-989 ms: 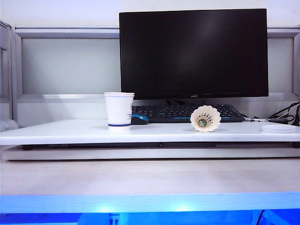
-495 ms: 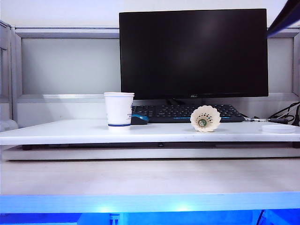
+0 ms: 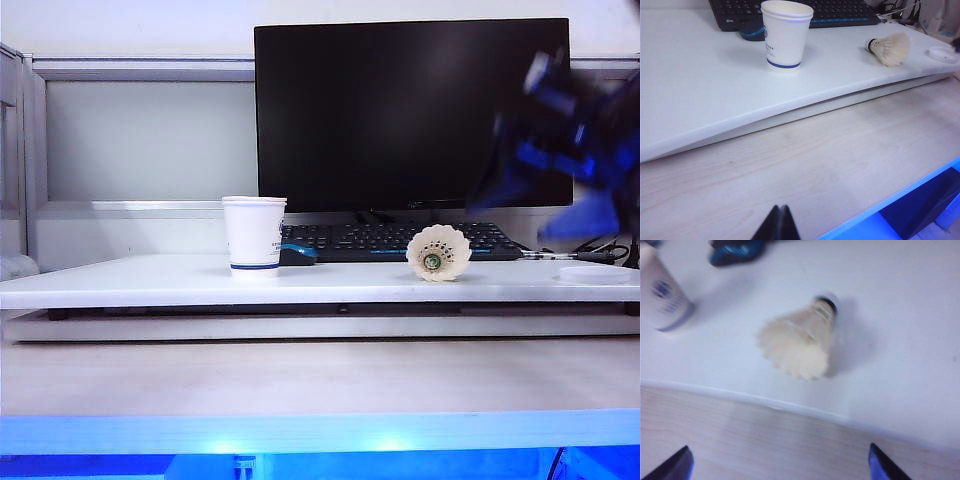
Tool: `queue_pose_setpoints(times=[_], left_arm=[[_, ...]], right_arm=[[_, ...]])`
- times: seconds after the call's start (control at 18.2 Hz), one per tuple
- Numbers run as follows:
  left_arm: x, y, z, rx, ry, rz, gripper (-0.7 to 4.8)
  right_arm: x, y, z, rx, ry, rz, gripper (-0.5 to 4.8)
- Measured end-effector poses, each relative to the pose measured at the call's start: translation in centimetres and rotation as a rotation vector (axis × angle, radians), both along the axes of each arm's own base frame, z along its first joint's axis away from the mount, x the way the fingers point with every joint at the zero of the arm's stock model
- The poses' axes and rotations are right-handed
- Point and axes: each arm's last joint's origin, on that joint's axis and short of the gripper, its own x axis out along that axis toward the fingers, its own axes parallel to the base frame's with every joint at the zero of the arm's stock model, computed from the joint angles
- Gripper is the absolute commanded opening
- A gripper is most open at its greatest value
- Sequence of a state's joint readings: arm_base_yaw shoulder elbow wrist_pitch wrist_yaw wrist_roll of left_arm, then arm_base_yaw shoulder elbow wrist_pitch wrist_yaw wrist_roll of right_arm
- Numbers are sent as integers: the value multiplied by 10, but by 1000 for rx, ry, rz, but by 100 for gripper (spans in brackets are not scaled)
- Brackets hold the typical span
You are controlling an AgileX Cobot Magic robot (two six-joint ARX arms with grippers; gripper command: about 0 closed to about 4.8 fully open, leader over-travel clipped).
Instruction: Pick up the badminton from the table and put it into the white paper cup.
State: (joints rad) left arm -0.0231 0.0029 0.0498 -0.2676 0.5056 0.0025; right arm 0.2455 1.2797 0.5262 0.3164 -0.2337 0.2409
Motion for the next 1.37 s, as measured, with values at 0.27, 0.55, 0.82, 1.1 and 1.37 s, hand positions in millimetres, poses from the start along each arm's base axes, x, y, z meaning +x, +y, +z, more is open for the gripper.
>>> queue_pose_setpoints(times=[0.27, 0.55, 0.82, 1.1, 1.37], left_arm=[[0, 0, 0, 0, 0, 0, -5], [0, 0, 0, 0, 0, 0, -5], [0, 0, 0, 0, 0, 0, -5], [0, 0, 0, 0, 0, 0, -5], [0, 0, 0, 0, 0, 0, -5]], right_arm=[[29, 7, -15, -5, -2, -5, 479], [60, 14, -19, -19, -9, -21, 479], [84, 20, -28, -27, 12, -25, 479], [98, 22, -32, -46, 0, -61, 324], [99, 21, -34, -68, -1, -81, 35]])
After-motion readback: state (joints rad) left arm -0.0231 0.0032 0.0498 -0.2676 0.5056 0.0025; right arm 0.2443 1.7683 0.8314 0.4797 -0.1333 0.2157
